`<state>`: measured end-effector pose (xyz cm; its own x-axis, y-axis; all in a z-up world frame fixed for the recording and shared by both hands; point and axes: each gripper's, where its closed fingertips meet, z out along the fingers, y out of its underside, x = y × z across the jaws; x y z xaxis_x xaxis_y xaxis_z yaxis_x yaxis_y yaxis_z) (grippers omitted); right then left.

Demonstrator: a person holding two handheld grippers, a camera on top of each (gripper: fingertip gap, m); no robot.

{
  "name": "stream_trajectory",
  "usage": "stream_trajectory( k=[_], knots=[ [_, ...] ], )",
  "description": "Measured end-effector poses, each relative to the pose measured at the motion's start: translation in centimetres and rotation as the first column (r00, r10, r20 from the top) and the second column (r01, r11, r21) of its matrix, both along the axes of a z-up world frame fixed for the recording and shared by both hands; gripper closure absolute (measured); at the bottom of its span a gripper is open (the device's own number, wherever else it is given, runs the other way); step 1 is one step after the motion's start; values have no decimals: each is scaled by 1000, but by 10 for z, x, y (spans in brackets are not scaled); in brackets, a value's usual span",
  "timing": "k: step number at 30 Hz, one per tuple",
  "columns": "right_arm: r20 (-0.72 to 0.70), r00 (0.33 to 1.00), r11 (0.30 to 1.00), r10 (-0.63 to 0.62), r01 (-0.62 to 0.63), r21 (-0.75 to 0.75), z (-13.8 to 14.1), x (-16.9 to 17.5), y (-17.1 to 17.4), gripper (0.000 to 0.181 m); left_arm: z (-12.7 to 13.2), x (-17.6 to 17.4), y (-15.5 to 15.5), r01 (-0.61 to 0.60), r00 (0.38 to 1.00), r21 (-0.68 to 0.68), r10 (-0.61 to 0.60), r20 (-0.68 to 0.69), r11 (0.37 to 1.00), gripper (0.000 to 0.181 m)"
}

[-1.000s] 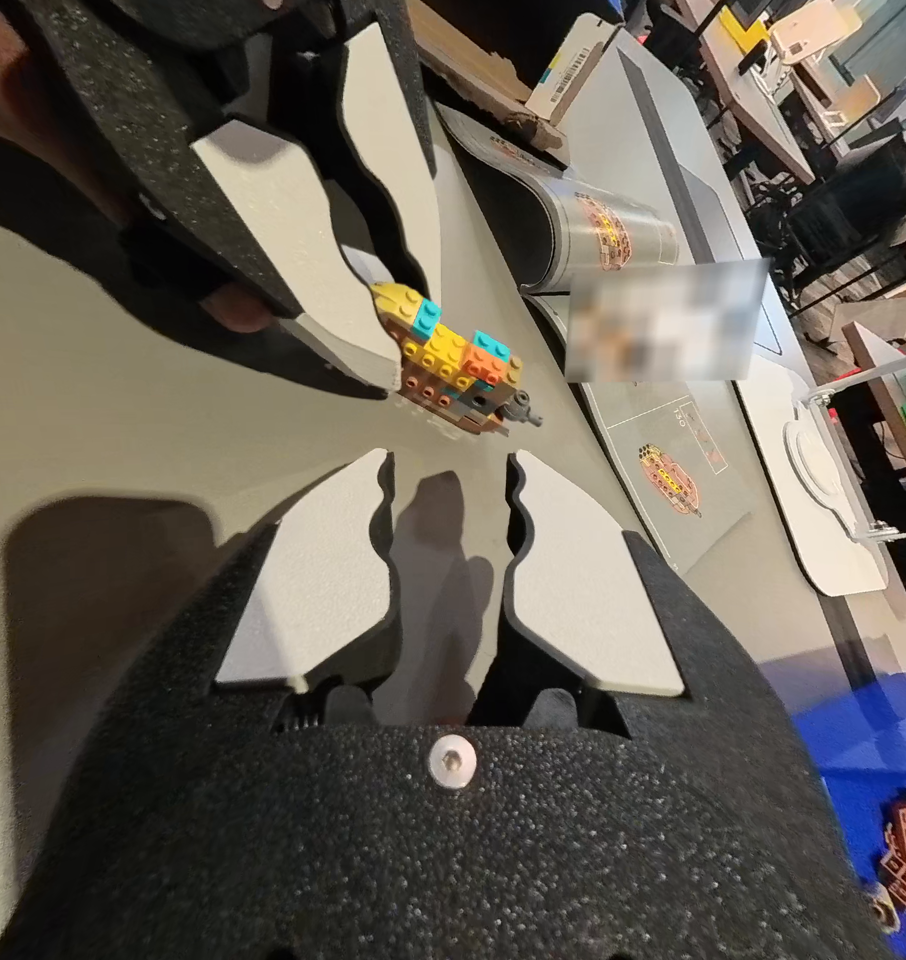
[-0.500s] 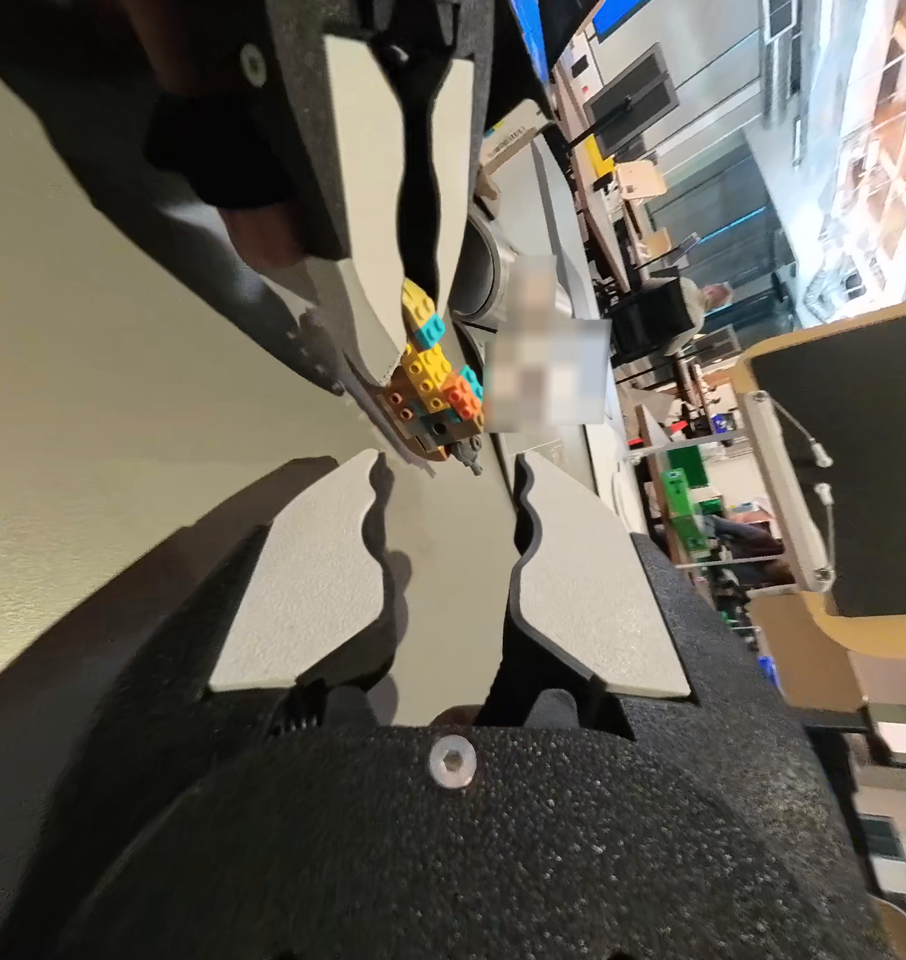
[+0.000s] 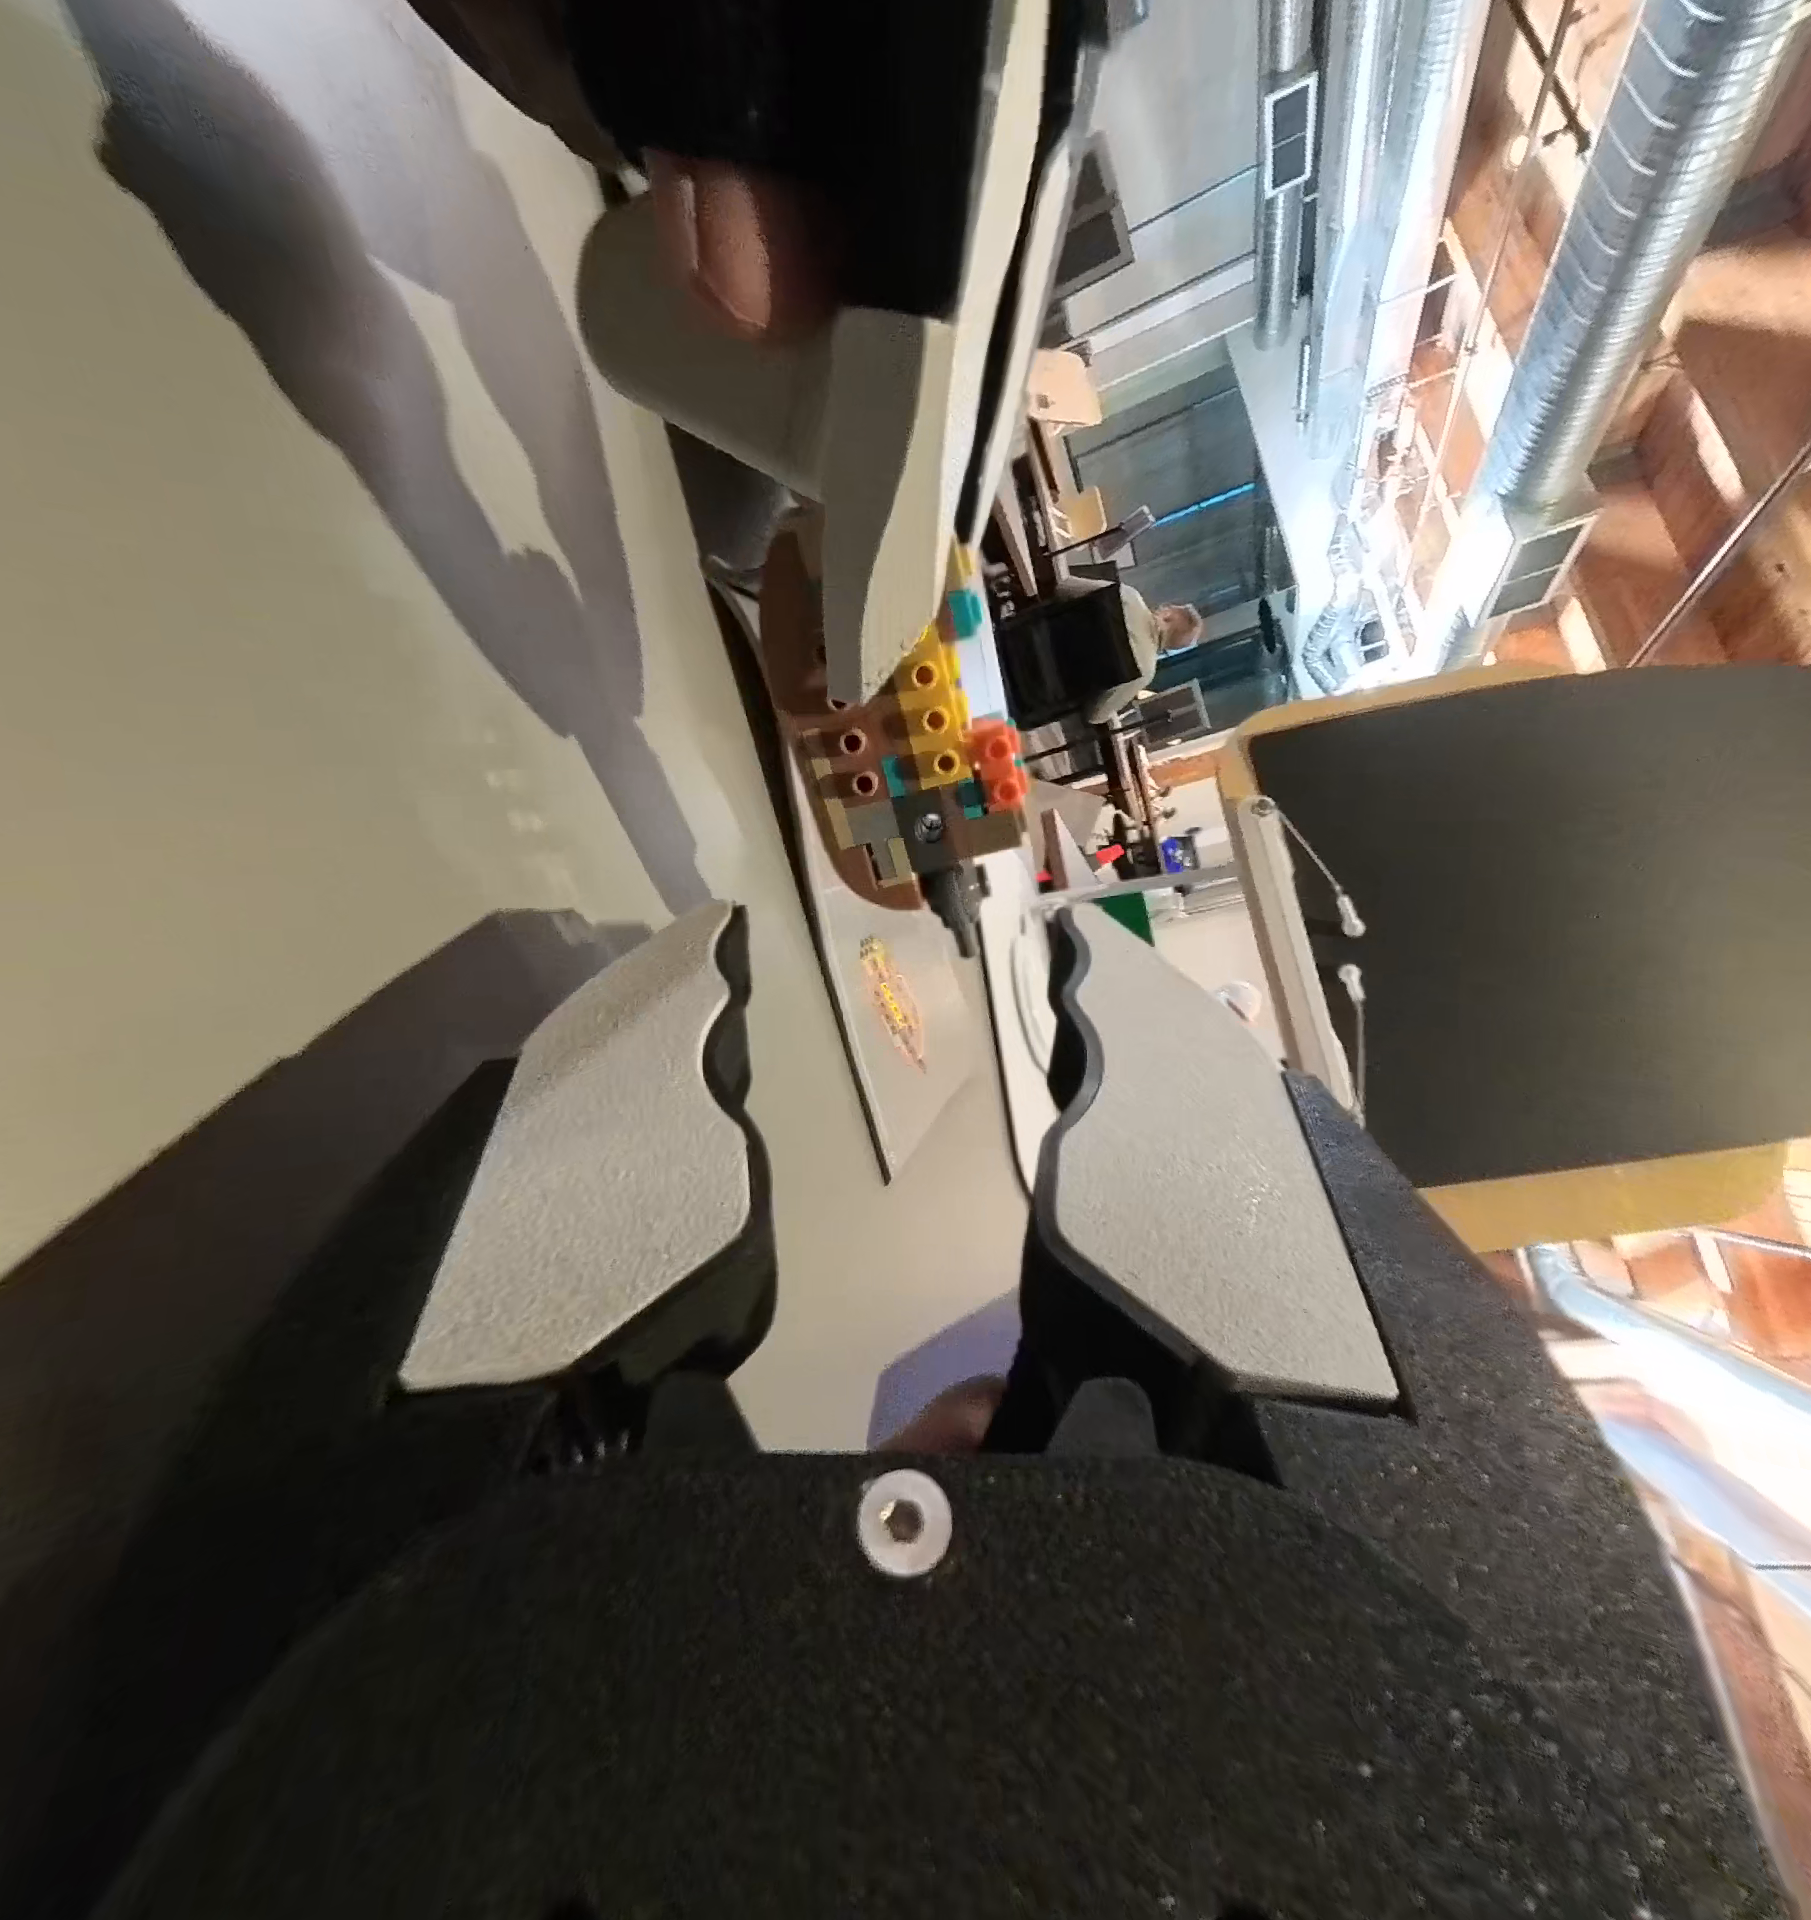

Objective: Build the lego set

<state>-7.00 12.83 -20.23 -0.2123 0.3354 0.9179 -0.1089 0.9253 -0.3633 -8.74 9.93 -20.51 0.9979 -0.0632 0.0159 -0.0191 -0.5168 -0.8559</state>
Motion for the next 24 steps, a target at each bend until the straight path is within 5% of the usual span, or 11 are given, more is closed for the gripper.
stream_trajectory(
  k=[10, 24],
  knots=[
    [-47, 999, 994, -13, 18, 109, -1, -14, -3, 122, -3, 5, 4, -18, 998, -23, 19, 59, 1000, 159],
    [-95, 996, 981, 2, 17, 193, 1, -13, -15, 114, -1, 17, 6, 2, 999, -40, -3, -32, 999, 159]
  ],
)
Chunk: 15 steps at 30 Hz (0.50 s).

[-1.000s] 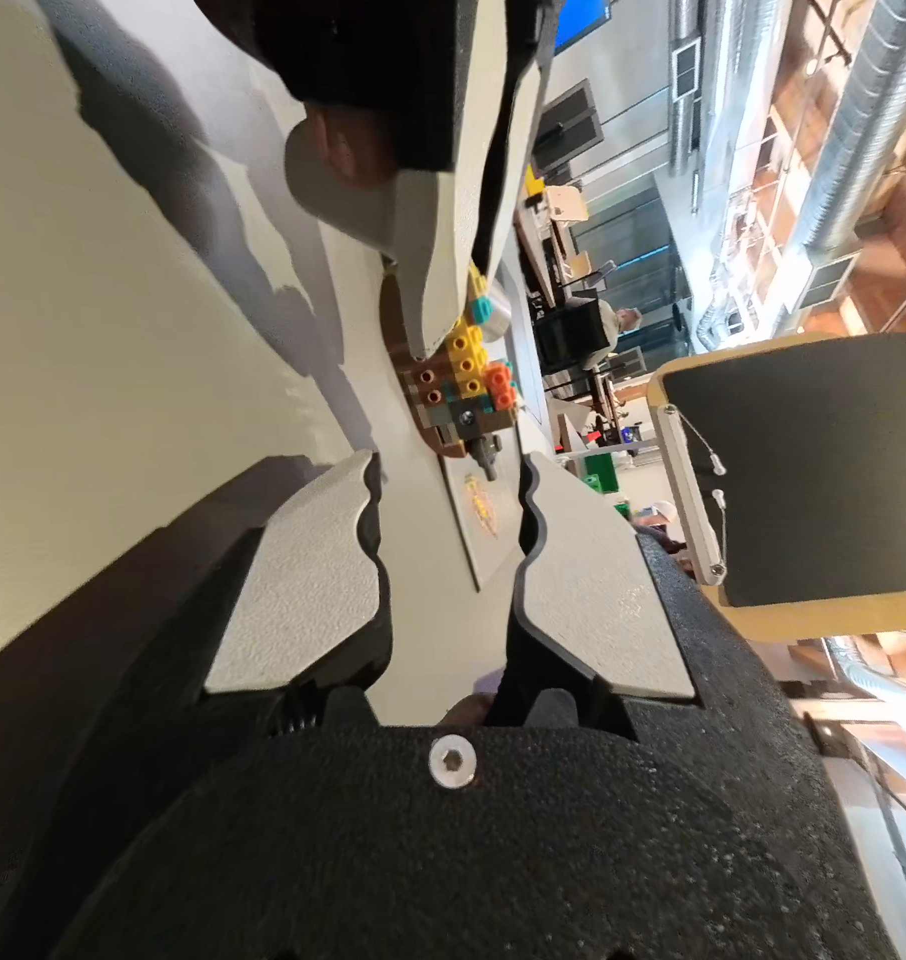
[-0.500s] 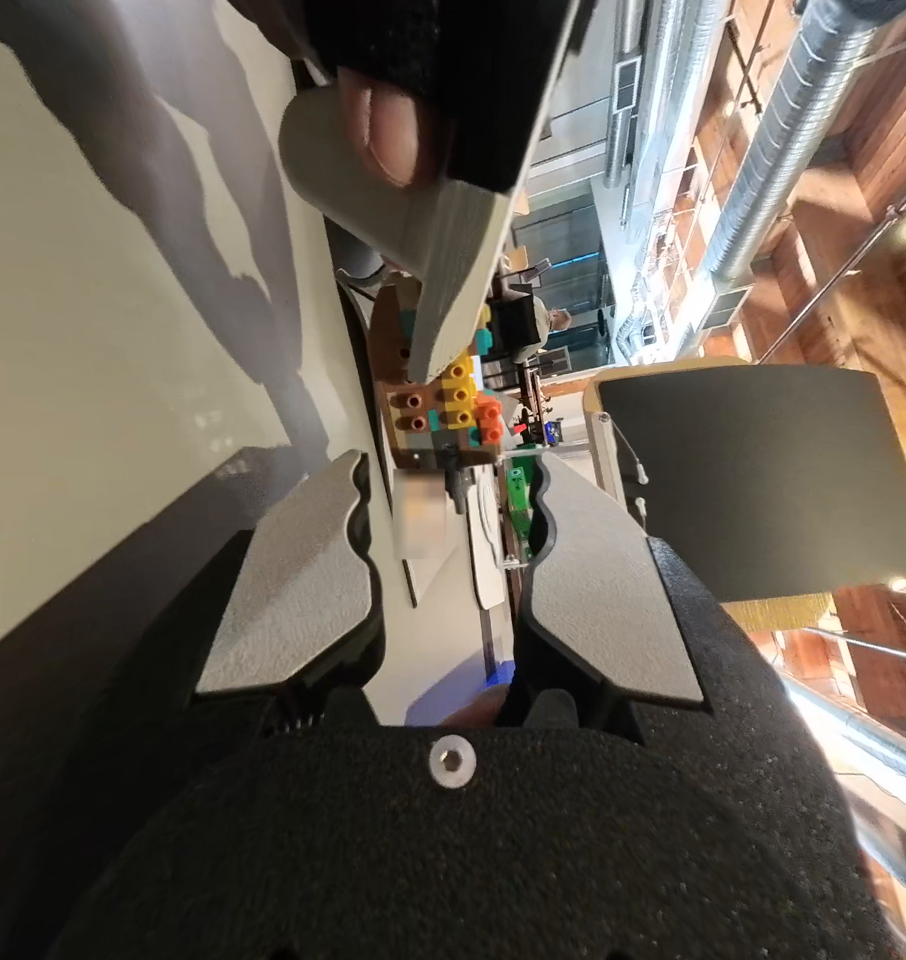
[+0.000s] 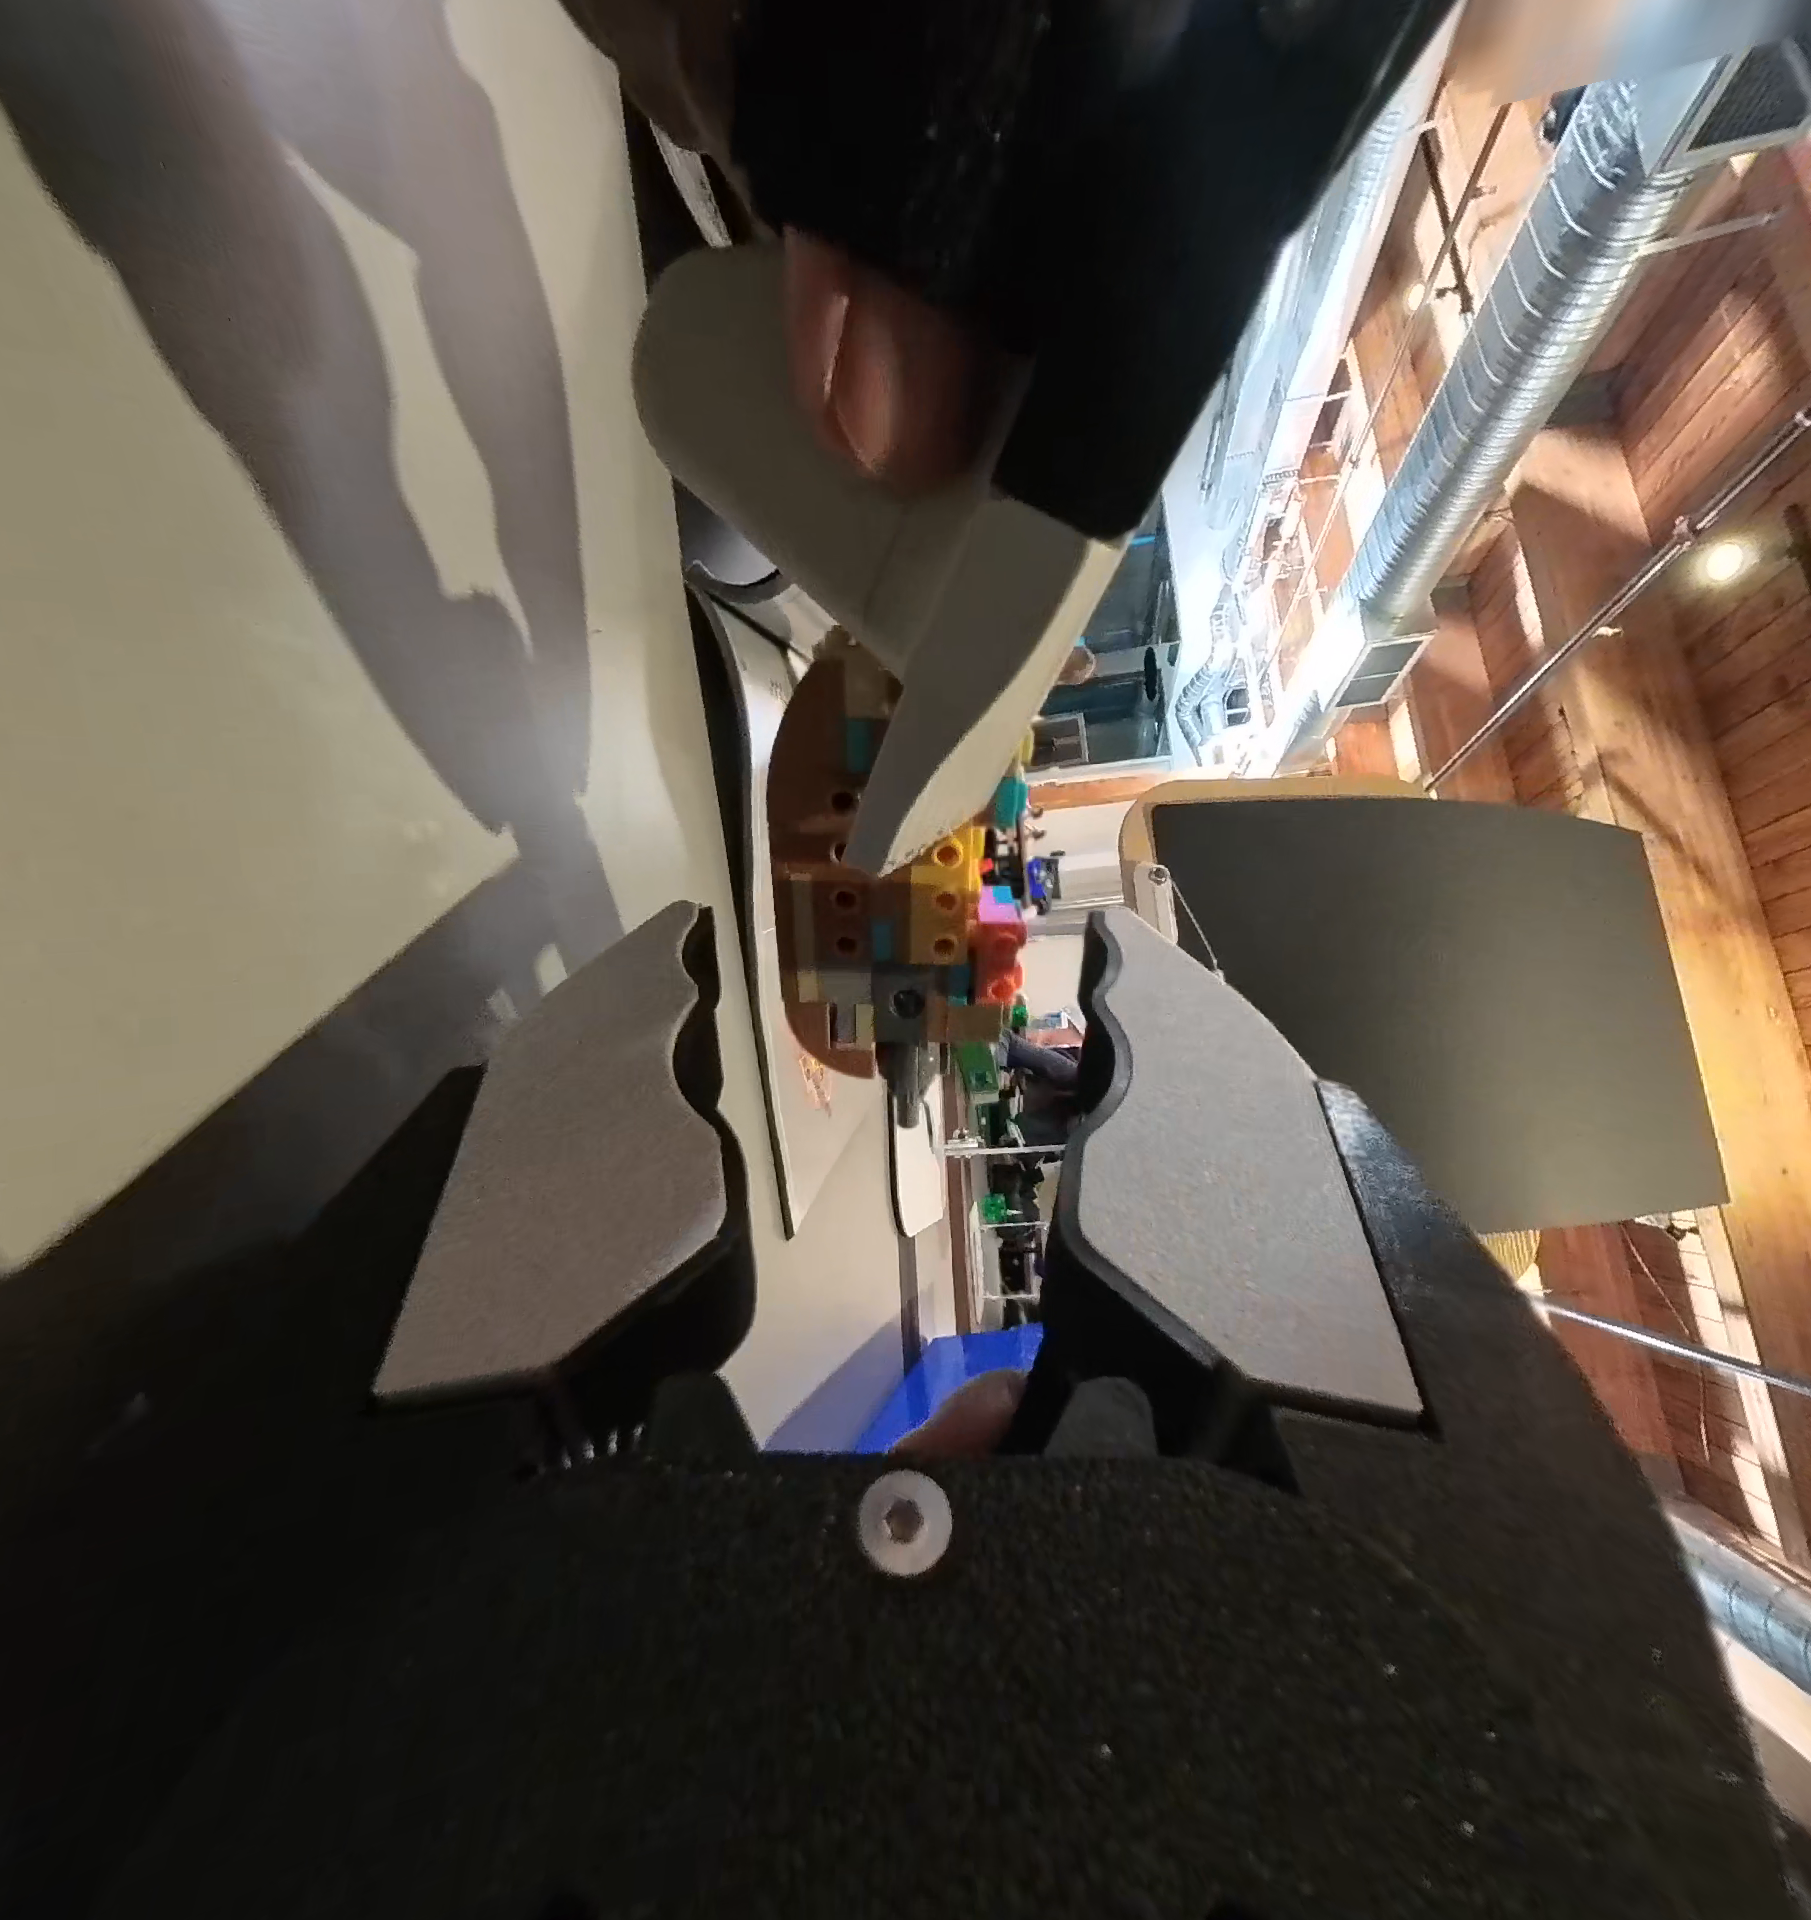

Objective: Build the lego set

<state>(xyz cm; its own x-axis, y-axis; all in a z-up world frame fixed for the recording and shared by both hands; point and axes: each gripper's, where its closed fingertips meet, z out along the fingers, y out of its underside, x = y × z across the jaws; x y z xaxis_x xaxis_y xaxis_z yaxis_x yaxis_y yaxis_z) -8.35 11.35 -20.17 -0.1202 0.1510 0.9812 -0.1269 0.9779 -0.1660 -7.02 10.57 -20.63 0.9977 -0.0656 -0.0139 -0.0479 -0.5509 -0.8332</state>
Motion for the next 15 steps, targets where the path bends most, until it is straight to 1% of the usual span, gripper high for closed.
stream_trajectory(
  k=[9, 15],
  knots=[
    [0, 1000, 1000, -7, 7, 22, -1, 0, 1, 134, 0, 5, 1, 23, 1000, 5, -23, 5, 1000, 159],
    [-4, 1000, 1000, -8, 8, 24, 1, 1, 1, 134, 2, 5, 1, 28, 1000, 18, -28, 7, 999, 159]
  ],
)
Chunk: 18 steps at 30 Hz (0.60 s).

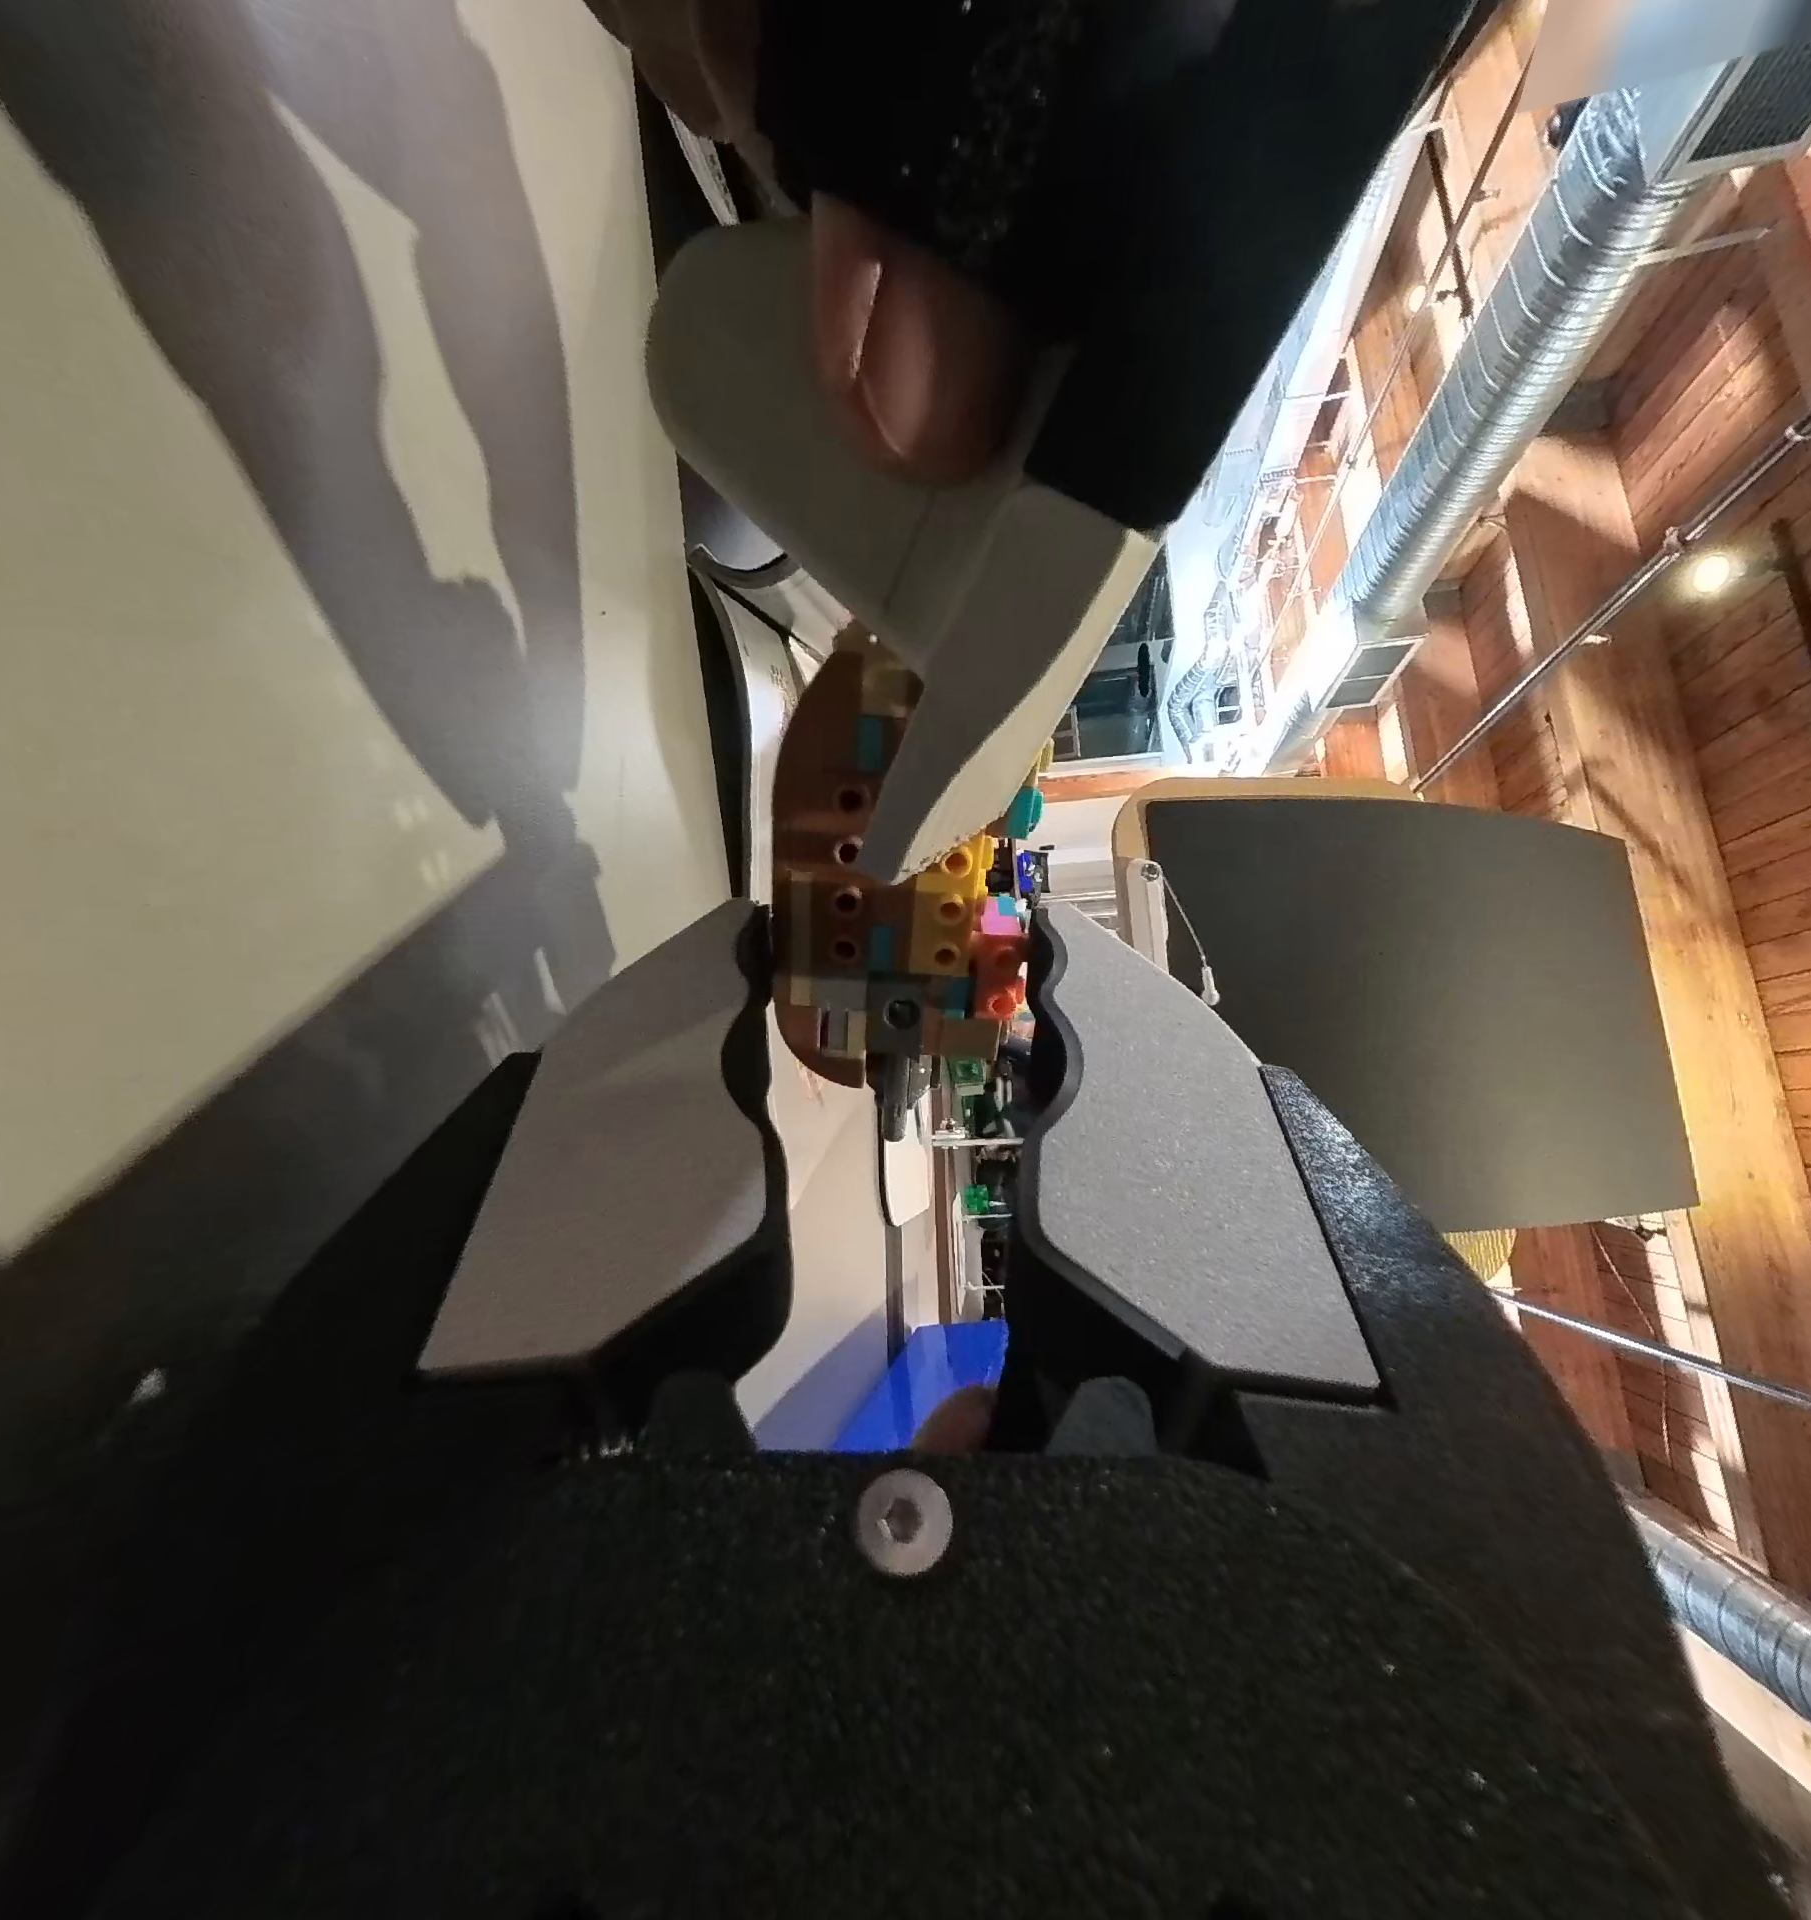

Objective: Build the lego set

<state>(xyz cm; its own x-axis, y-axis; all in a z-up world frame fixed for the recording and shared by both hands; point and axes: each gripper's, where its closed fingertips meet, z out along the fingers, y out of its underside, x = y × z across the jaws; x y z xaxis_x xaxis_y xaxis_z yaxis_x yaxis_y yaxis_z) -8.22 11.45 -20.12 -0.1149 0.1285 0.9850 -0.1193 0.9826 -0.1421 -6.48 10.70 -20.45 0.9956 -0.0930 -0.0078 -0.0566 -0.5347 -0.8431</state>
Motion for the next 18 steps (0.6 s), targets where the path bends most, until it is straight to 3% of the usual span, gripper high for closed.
stream_trajectory(
  k=[18],
  knots=[
    [56, 998, 1000, -10, 11, -14, 1, 4, 0, 137, 2, 4, 1, 27, 1000, 20, -27, -14, 999, 159]
  ],
)
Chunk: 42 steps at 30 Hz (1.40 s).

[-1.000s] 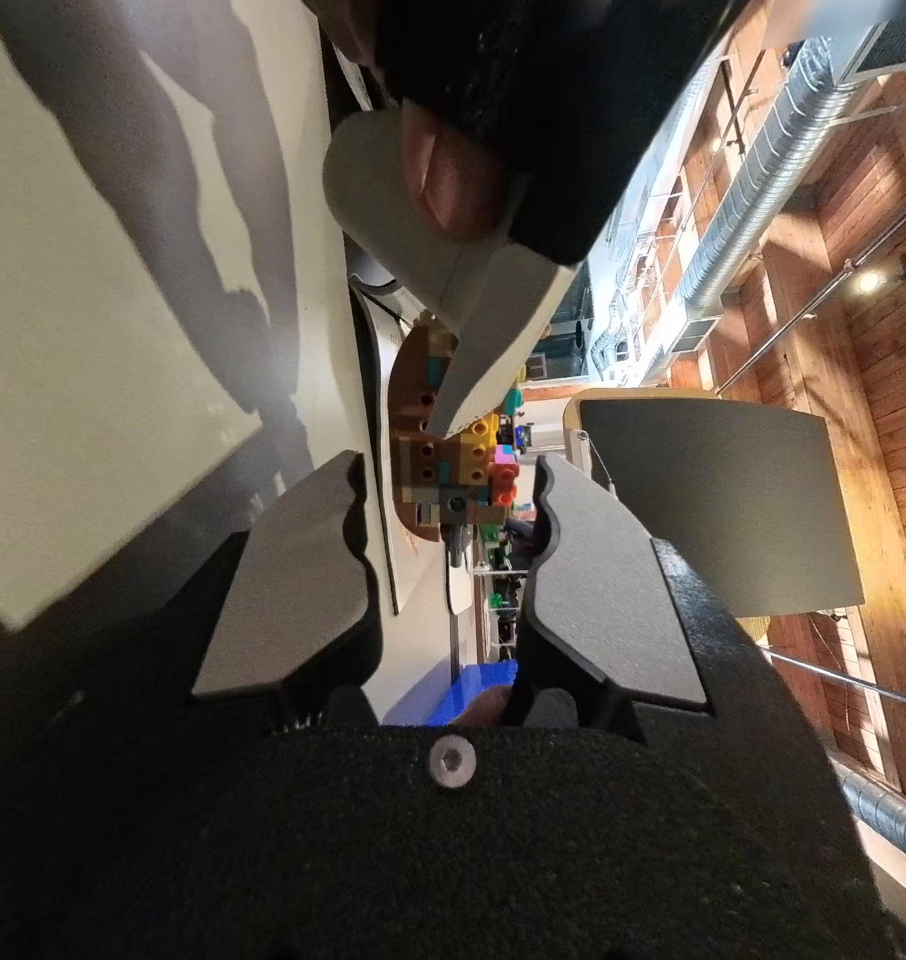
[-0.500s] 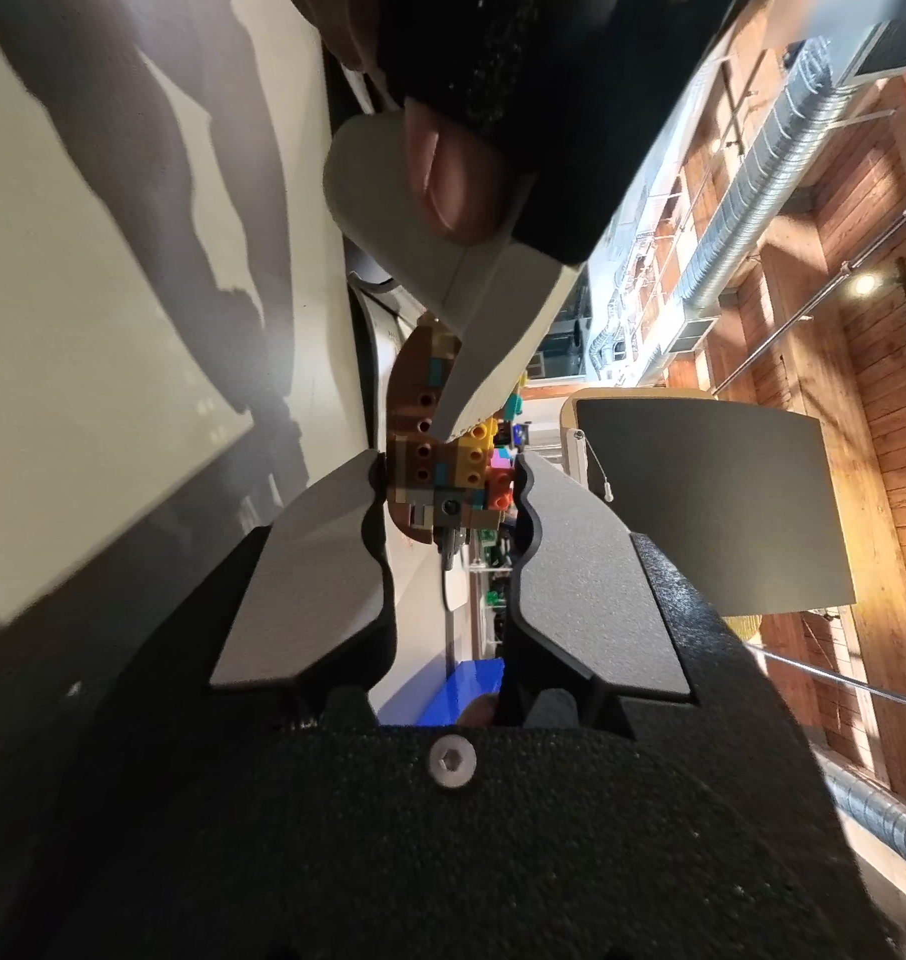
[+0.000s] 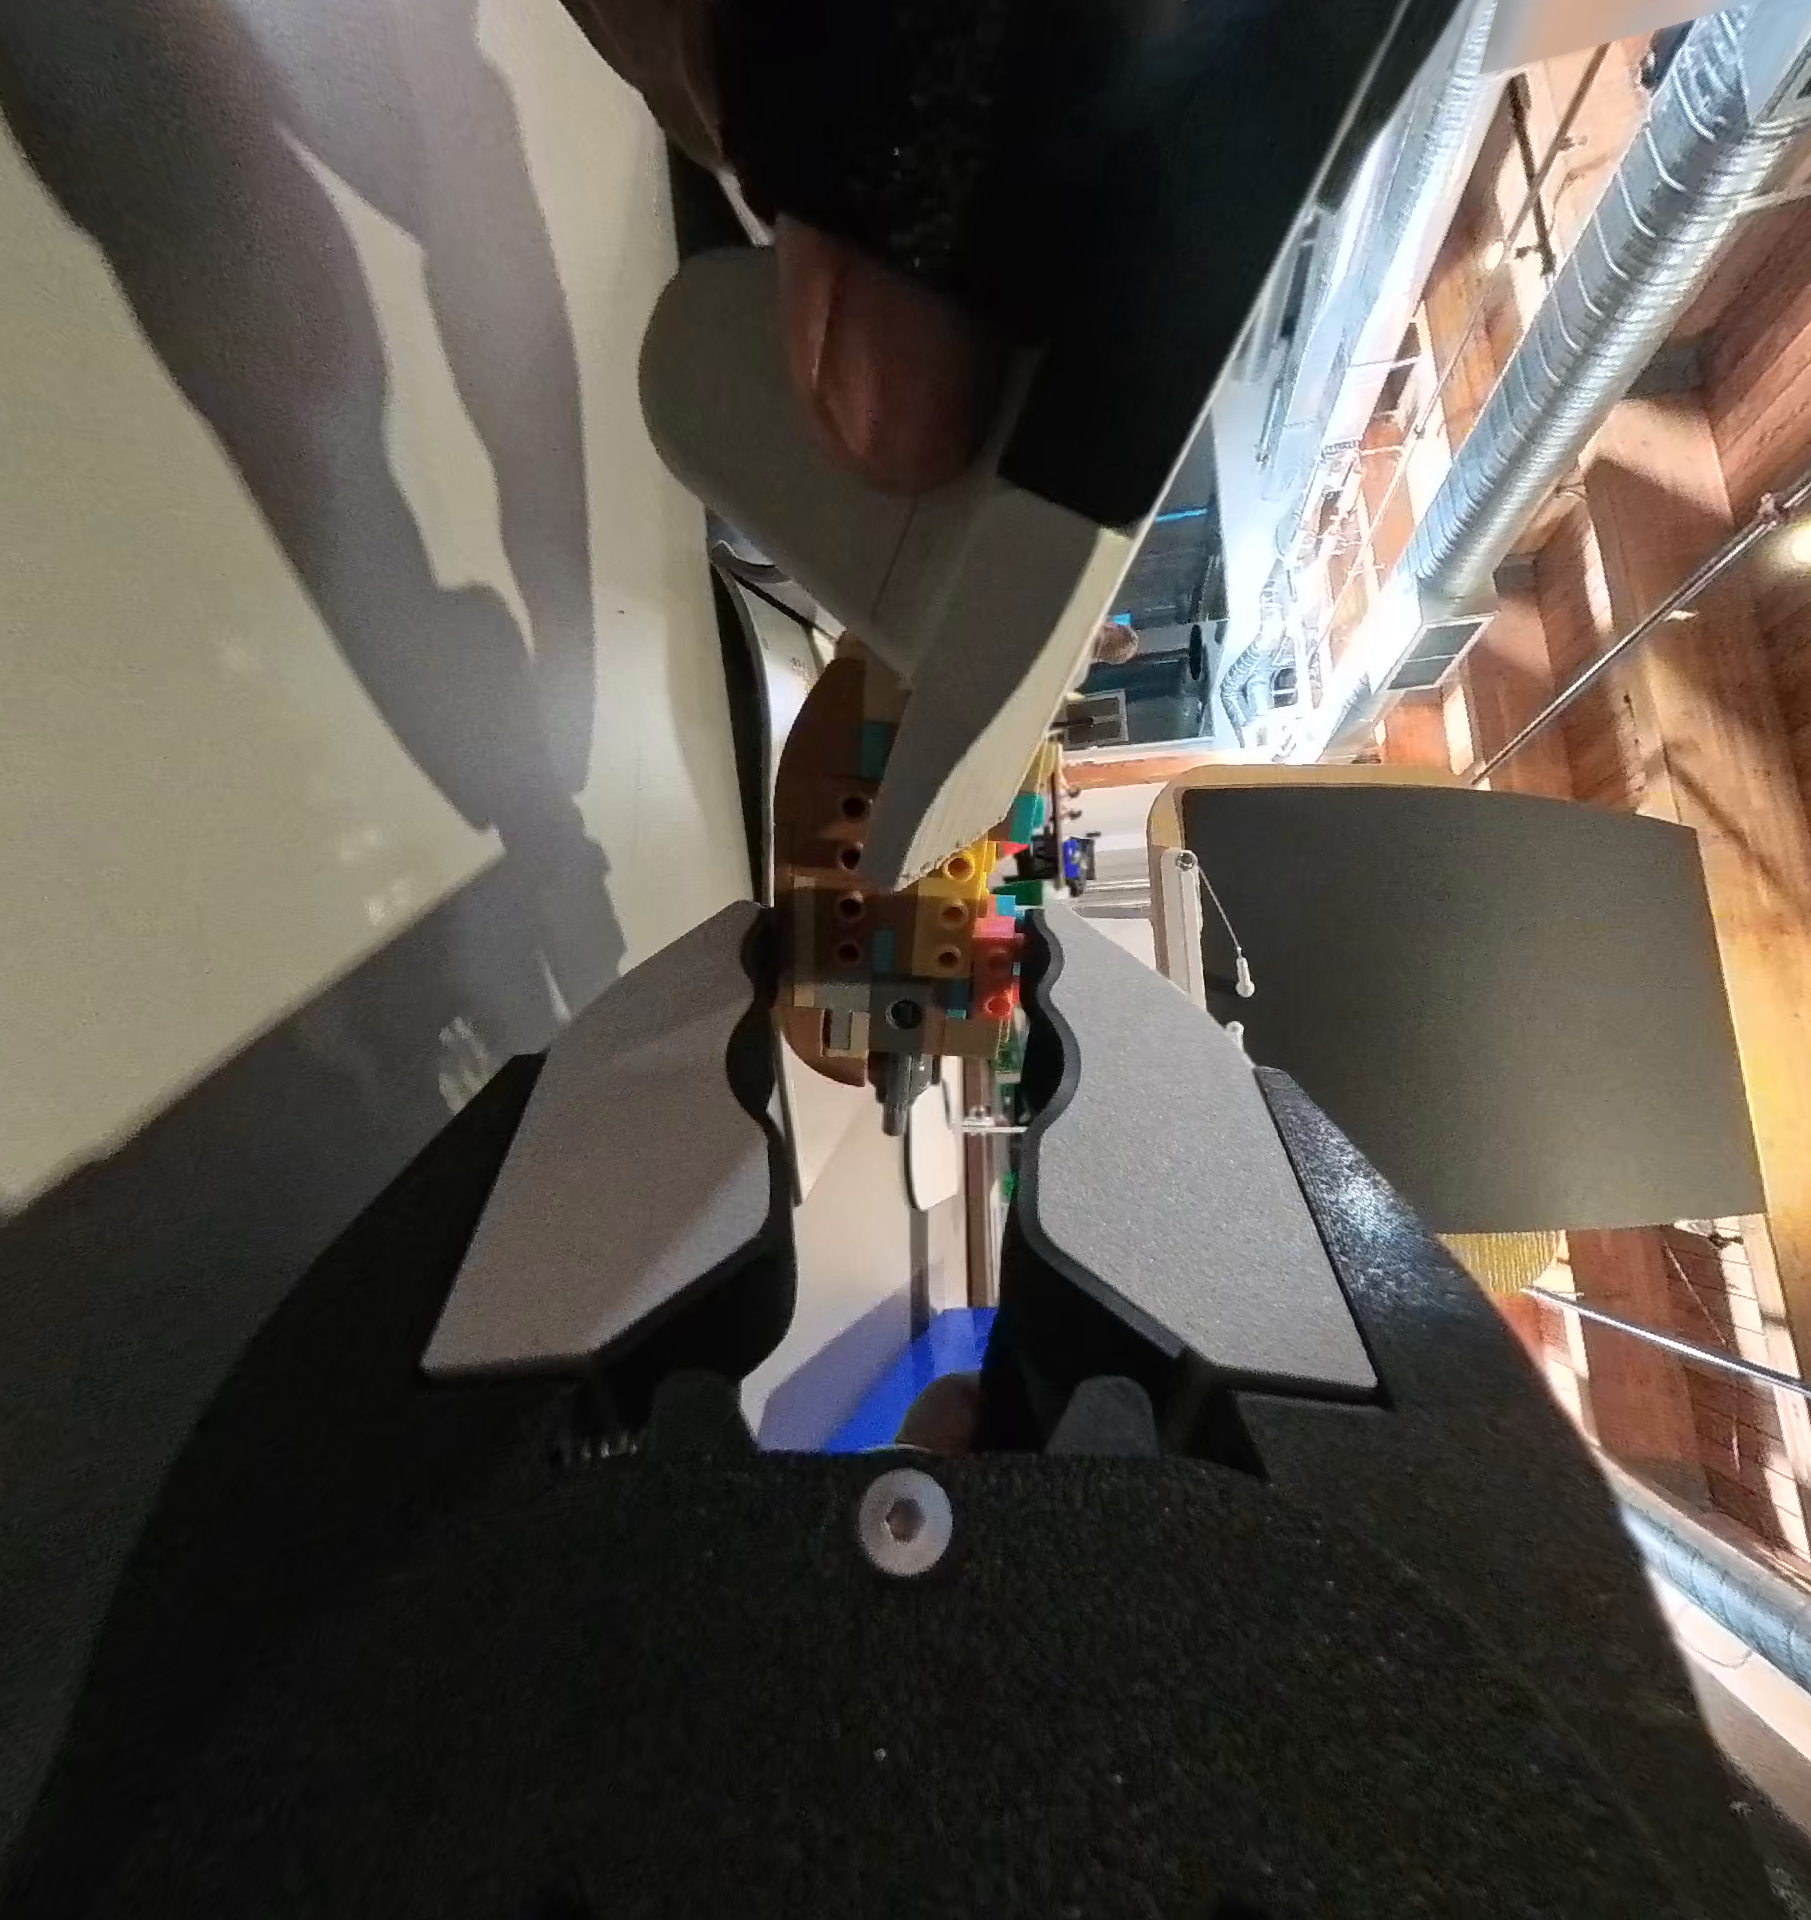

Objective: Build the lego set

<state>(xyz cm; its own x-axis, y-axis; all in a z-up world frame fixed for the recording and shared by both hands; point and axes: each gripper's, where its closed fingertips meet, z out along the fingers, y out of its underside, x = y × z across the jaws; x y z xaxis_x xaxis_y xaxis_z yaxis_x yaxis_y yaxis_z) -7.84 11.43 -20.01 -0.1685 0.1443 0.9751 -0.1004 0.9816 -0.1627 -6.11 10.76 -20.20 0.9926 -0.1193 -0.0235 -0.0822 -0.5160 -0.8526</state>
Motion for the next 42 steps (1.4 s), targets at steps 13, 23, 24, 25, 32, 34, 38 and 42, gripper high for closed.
stream_trajectory(
  k=[13, 23, 24, 25, 32, 34, 38, 42],
  knots=[
    [45, 999, 1000, -6, 7, -19, -1, 2, 0, 138, 0, 3, 0, 20, 999, 9, -19, -27, 1000, 159],
    [69, 998, 1000, -7, 8, -28, -1, 3, 1, 138, 0, 4, 1, 23, 1000, 17, -23, -13, 1000, 159],
    [70, 998, 1000, -5, 7, -28, -1, 3, 1, 138, 0, 4, 1, 24, 1000, 18, -24, -12, 1000, 159],
    [71, 997, 1000, -5, 7, -25, -1, 4, 1, 138, -1, 4, 1, 25, 1000, 17, -24, -13, 1000, 159],
    [64, 998, 1000, 2, -2, -2, 0, 4, 2, 138, 0, 4, 1, 29, 999, 27, -29, -13, 999, 159],
    [71, 997, 1000, -4, 4, -5, -2, 2, 2, 137, -2, 3, 1, 21, 1000, 21, -21, -4, 1000, 159],
    [11, 1000, 1000, -14, 14, -25, 1, -2, 3, 133, -4, -5, 2, -17, 999, 31, 15, 47, 999, 159],
    [-26, 999, 995, -32, 29, -96, 11, -3, 5, 109, -2, -12, 0, -39, 988, 50, 31, 152, 998, 159]
  ],
)
